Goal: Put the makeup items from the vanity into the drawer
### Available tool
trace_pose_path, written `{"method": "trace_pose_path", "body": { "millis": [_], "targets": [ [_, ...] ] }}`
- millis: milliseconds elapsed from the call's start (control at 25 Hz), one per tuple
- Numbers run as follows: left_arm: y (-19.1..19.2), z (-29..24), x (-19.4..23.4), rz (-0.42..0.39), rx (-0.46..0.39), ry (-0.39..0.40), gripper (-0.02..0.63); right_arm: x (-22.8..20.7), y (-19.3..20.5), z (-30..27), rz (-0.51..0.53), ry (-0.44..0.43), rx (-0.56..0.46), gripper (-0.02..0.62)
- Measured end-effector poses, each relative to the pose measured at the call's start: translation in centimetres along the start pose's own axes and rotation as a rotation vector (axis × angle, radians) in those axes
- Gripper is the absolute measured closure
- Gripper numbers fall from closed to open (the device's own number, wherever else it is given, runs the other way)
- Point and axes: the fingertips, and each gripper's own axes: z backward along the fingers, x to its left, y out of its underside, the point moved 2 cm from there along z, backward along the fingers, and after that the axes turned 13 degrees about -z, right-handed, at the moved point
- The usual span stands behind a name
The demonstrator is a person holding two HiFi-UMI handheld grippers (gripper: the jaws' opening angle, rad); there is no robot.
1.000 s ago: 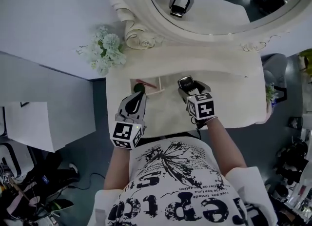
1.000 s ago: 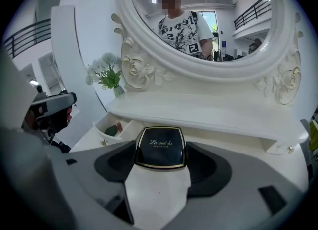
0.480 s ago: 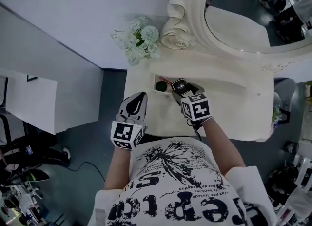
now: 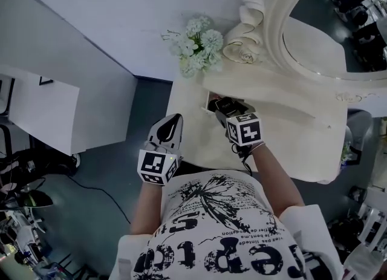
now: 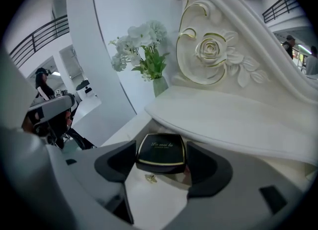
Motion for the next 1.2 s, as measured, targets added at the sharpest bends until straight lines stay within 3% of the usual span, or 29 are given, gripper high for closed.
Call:
{"method": "trace_pose_path", "body": {
  "millis": [680,720,800,1000,1200],
  "targets": [
    [-1.8,-1.7,-1.4,-0.053,-0.057,0.101,0.588,-1.1,-1.4,4.3,-0.018,0.08,-0.186,0.271],
    [-2.2,-1.8,-1.6,-0.064,-0.061,0.107,0.586,-1.3,-1.6,4.9,-0.024,0.088,-0.205,0.286],
    [-2.9,-2.1,-2.1,-0.085,-0.073,0.125,0.587,-1.8,-1.9,6.4,-0.035,0.121,-0.261,0.411],
    [-4.5,-3.1,-3.3,-0.117,-0.1,0.174,0.586,-2.8,-2.8,10.0,-0.017,0.18,-0.403,0.545],
    [-6.1,-3.6,-4.5,-0.148,-0.12,0.207,0.586,-2.2,-3.7,13.7,0.056,0.125,-0.571,0.577]
  ]
}}
